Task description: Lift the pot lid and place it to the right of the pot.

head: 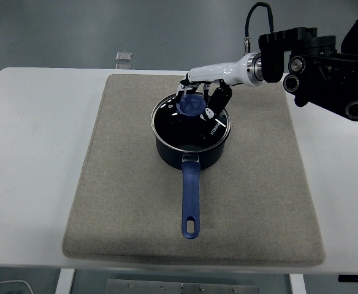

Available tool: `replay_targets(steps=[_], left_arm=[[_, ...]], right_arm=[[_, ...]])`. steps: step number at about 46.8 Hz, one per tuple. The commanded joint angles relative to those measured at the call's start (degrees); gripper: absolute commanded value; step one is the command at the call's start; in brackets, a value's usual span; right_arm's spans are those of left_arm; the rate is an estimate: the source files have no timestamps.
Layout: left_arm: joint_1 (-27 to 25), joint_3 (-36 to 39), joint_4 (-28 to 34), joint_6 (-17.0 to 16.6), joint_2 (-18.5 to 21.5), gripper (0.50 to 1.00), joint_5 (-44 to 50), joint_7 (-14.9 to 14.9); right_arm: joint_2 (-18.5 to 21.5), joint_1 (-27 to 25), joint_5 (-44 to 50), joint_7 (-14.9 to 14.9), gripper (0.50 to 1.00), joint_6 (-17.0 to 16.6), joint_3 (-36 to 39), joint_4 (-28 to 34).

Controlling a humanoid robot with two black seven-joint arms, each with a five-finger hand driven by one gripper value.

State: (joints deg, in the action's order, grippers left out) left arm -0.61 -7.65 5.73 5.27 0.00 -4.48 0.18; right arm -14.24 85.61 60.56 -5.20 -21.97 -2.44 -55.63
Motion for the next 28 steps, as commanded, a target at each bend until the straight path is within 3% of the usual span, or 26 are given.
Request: replay_targets(steps=[1,28], left_arm=[[0.00,0.00,-0.01,0.00,0.00,1.000,0.00,0.00],[0.00,0.00,-0.01,0.00,0.00,1.000,0.00,0.00]], right_arm=[[0.01,0.09,0.00,-0.07,0.500,0.00,0.07,0.00],[-1.14,2.90,-0.70,-0.69,0.500,-0.44,0.77,0.00]])
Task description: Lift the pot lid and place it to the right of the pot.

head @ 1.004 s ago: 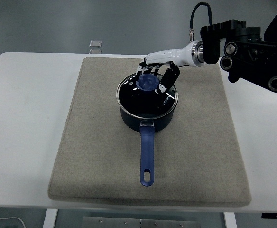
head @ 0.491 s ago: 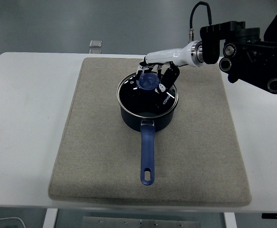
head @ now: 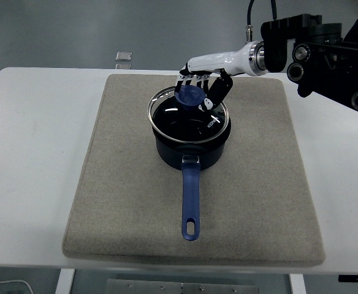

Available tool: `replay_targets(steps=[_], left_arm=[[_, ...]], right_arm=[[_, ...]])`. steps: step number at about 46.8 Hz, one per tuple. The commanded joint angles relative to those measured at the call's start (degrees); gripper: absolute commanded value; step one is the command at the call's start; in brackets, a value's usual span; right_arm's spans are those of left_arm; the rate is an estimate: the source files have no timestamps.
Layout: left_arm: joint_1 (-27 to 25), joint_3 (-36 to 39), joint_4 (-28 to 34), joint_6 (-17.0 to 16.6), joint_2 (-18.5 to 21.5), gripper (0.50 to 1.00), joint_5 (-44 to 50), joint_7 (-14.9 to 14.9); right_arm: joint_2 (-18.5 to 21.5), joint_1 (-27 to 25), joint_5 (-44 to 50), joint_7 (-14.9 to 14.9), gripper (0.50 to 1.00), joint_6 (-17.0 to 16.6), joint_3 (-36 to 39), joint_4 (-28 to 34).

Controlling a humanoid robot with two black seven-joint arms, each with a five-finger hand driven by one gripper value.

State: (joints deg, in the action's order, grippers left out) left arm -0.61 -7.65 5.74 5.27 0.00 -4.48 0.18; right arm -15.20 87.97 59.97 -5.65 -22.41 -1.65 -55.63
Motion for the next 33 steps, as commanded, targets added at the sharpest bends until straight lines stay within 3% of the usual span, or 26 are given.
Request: replay_targets(steps=[1,14,25,33], left_arm=[[0.00,0.00,-0.03,0.00,0.00,1.000,0.00,0.00],[0.00,0.00,0.06,0.00,0.00,1.000,0.00,0.00],[0.00,0.00,-0.02,0.00,0.00,1.000,0.00,0.00],[0.00,0.00,-0.02,0.00,0.00,1.000,0.00,0.00]], right_arm=[[-0.27,0.79,-0.11,-0.24,0.500,-0.01,-0.02,-0.01],[-2.11,2.46,-0.20,-0.59,0.500,-0.36,-0.02,-0.10],[-6.15,4.75,-0.20,-0.77,0.500,-4.05,-0.11,-0.18],[-8.61,5.45,-0.02,-0.86,0.500,-4.93,-0.72,-0.18]])
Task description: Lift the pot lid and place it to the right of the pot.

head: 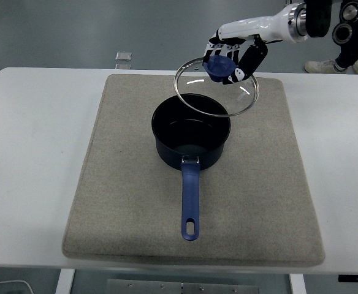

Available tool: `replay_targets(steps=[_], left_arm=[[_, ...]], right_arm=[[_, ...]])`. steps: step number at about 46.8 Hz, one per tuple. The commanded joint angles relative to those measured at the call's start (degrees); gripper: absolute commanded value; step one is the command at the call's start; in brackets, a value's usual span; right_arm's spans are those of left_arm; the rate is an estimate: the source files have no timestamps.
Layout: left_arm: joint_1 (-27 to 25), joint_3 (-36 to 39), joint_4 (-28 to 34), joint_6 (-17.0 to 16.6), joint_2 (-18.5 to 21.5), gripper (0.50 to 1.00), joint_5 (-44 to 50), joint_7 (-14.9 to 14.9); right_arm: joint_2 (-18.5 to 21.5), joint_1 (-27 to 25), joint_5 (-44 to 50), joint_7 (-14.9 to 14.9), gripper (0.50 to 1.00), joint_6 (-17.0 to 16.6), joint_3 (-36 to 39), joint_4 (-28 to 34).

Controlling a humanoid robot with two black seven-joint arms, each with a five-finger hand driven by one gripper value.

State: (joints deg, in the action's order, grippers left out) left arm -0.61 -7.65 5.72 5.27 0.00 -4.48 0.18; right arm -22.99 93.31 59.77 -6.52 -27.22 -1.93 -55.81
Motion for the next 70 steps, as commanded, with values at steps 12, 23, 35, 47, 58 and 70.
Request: replay_targets(steps=[12,23,35,47,58,70], left_arm=[[0.00,0.00,0.08,0.00,0.00,1.000,0.00,0.00],[0.00,0.00,-0.01,0.00,0.00,1.000,0.00,0.00],[0.00,0.00,-0.01,0.00,0.00,1.000,0.00,0.00],[0.00,0.00,0.08,0.00,0.00,1.000,0.00,0.00],[0.00,0.00,-0.01,0.00,0.00,1.000,0.00,0.00],[0.00,0.00,-0.01,0.00,0.00,1.000,0.00,0.00]], right_arm=[[-3.81,-0.24,0.53,0.10,0.500,-0.90,-1.40,0.00],[-6.71,-1.90,0.79,0.28,0.500,-0.20,-2.72,0.18],[-8.21,-6.12,1.05,0.45,0.500,2.52,-4.92,0.88],[-8.30,-8.85,0.97,0.37,0.500,8.50,-9.76,0.88],[-7.50,-12.63,1.05,0.37,0.500,11.22,-9.76,1.76],[-7.33,-15.62,1.05,0.37,0.500,13.78,-10.02,1.85]])
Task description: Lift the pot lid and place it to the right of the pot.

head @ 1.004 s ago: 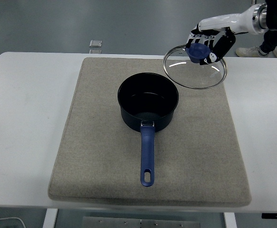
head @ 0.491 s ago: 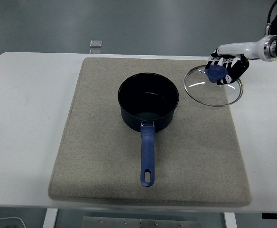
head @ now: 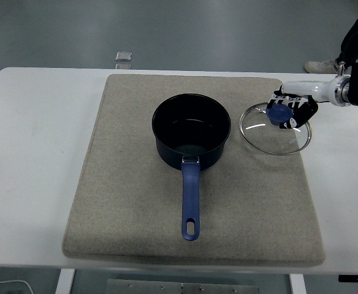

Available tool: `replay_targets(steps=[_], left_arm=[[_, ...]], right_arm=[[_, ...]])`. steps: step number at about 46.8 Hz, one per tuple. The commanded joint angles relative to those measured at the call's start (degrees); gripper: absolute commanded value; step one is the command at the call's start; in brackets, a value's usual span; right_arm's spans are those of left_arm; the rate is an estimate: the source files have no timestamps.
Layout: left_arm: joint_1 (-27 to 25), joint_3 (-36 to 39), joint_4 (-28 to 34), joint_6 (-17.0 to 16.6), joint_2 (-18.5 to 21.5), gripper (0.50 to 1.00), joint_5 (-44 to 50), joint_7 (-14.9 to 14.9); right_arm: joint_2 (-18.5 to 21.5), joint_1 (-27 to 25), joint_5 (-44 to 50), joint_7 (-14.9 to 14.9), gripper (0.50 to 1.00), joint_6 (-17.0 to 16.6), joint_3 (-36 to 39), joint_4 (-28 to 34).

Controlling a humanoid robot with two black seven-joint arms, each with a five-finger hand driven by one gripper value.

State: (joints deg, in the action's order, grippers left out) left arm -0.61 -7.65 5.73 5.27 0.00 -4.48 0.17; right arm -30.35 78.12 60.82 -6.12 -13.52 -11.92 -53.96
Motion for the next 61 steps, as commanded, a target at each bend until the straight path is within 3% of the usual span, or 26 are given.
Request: replay_targets(steps=[1,22,25,45,49,53,57,61], left_arm=[[-0.01,0.00,-0.02,0.00,0.00,1.000,0.00,0.00],[-0.01,0.00,-0.02,0.00,0.00,1.000,0.00,0.00],[-0.01,0.00,-0.02,0.00,0.00,1.000,0.00,0.00],[-0.01,0.00,-0.02,0.00,0.00,1.000,0.00,0.00],[-0.01,0.00,-0.02,0.00,0.00,1.000,0.00,0.00],[-0.01,0.00,0.07,0.00,0.00,1.000,0.00,0.00],[-0.01,0.00,-0.02,0.00,0.00,1.000,0.00,0.00],[-0.01,0.00,0.07,0.00,0.00,1.000,0.00,0.00]], right_arm=[[0.03,-0.60,0.00,-0.03,0.500,0.16,-0.03,0.00],[1.26,-0.78,-0.61,0.06,0.500,0.51,0.50,0.00],[1.35,-0.87,-0.70,0.06,0.535,1.13,0.50,0.00],[2.22,-1.39,-0.88,-0.03,0.576,1.57,0.58,-0.09],[2.40,-1.39,-0.97,-0.12,0.629,1.74,0.58,-0.09],[2.40,-1.39,-0.97,-0.21,0.743,2.45,0.58,-0.18],[2.40,-1.48,-1.05,-0.29,0.821,3.24,0.58,-0.18],[2.40,-1.39,-1.05,-0.30,0.868,3.42,0.58,-0.18]])
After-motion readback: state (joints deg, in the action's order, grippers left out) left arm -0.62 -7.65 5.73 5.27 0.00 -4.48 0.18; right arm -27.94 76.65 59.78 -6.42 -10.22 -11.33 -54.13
